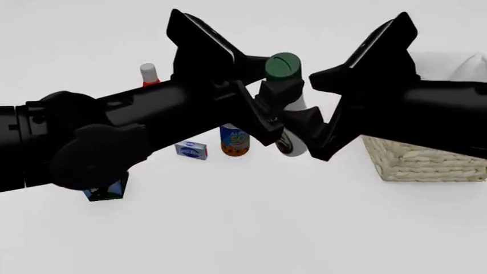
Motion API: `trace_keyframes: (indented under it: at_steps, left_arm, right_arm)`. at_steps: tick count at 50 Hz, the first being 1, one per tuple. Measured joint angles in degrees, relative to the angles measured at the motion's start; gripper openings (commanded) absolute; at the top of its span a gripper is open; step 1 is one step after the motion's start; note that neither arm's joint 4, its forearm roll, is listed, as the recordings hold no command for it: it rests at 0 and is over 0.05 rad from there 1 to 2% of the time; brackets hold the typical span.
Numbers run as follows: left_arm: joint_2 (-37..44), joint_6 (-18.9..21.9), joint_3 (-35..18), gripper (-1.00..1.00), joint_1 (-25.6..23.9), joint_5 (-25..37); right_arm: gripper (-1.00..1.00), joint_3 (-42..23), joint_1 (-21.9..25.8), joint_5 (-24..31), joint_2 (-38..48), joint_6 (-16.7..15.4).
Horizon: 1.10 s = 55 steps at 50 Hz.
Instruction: Pick the salad dressing and place it in the basket.
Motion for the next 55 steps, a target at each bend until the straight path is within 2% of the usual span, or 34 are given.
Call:
trace_keyframes:
  at_steps: [32,33,54,55]
  left_arm:
    - [-1.5,0.5,0.0,-1.00,-1.1,1.1]
    - [-1.5,0.5,0.0,-1.00,-1.2,1.1]
    - [-1.7,0.4,0.2,-1.00,-1.4,1.0]
    - [-1.7,0.5,0.2,1.00,-1.4,1.0]
  right_arm:
    - [1.00,-0.1,1.2,-1.1,2.0,-2.1]
    - [-1.00,-0.1,1.2,-1.1,2.0,-2.2]
    - [-1.00,0.7,1.0,-2.1,1.4,-5.4]
    - [-1.00,0.7,1.0,-2.1,1.3,-5.4]
